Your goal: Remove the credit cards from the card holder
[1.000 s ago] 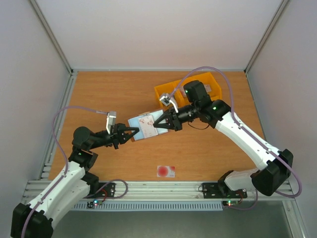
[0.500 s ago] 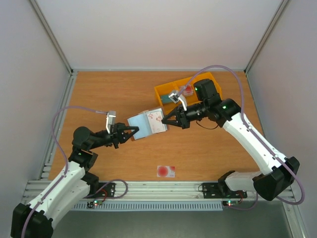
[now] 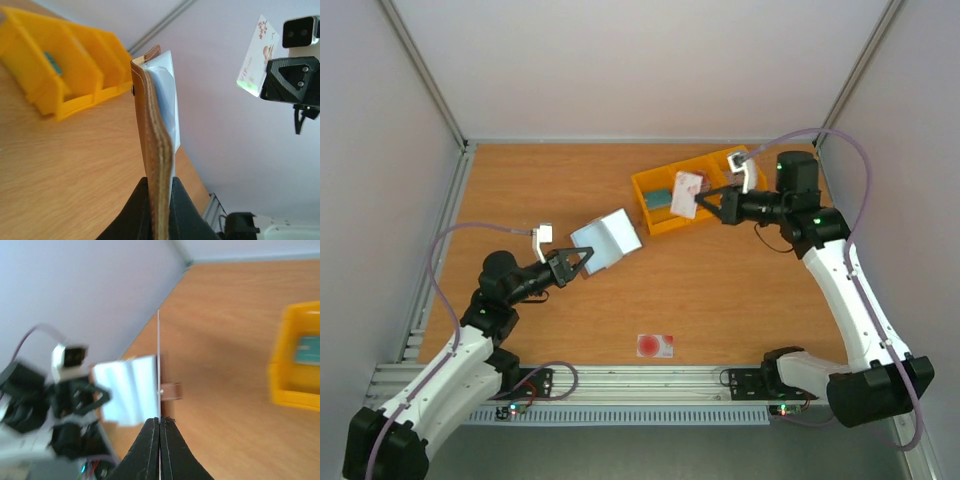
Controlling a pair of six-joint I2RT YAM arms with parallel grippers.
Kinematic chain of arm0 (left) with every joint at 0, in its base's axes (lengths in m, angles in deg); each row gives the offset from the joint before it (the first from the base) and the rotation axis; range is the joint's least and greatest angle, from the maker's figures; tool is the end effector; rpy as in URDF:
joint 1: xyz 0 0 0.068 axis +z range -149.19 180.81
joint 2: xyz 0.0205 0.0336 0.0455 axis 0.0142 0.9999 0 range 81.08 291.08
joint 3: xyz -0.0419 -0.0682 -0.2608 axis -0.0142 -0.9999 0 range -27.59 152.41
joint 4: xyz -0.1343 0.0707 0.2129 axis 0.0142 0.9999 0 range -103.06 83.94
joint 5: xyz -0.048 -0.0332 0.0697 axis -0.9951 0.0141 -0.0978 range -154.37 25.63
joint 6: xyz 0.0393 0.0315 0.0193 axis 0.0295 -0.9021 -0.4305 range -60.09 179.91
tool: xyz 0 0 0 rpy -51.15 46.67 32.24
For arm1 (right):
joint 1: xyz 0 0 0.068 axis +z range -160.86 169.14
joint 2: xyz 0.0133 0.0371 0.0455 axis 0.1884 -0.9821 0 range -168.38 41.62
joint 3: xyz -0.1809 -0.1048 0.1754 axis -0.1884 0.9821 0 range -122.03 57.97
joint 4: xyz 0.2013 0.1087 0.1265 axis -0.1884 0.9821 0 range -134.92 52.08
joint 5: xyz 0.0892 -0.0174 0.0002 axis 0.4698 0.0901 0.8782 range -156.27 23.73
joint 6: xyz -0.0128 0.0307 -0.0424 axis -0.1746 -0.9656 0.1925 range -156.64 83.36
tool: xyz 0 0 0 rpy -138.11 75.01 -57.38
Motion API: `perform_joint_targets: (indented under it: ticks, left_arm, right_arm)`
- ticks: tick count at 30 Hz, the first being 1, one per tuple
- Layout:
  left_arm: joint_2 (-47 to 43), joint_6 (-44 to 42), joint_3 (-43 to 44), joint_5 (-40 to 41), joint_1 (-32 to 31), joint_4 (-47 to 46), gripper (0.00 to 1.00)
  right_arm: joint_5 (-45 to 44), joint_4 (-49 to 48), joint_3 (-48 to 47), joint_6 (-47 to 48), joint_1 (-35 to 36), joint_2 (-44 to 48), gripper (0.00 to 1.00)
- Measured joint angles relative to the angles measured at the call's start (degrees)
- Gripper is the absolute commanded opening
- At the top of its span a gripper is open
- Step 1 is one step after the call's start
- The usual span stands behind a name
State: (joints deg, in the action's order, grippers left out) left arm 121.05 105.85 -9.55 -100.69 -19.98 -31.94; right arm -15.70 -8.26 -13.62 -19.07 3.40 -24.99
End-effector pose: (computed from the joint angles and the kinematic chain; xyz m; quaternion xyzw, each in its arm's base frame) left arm 0.1513 -0.0800 0.2417 0.0593 0.7197 -0.5484 0.4216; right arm 0.2222 0.0848 0.3862 -0.4166 0.7024 0.3601 0.4511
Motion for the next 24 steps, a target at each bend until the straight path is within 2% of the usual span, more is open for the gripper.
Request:
perform_joint_targets:
  ticks: [6, 11, 17, 24]
  left_arm:
    - [0.02, 0.42, -0.07, 4.87, 0.9, 5.29, 0.0]
    - [-0.83, 1.05, -0.26, 6.27, 1.62, 6.82, 0.0]
    - [-2.23, 1.46, -0.68, 6.82, 2.78, 6.93, 0.0]
    - [-2.49, 1.46, -1.36, 7.17, 3.5, 6.91, 0.0]
  right_arm:
    - [-9.79, -15.56, 5.22, -22.58, -12.31, -3.67, 0.01]
    - [-23.39, -29.88, 7.3, -37.99, -15.82, -14.88, 0.01]
    - [-35.98, -37.75, 3.63, -48.17, -15.93, -28.85, 0.01]
    - [-42.77, -40.44, -3.23, -54.21, -16.2, -39.58, 0.01]
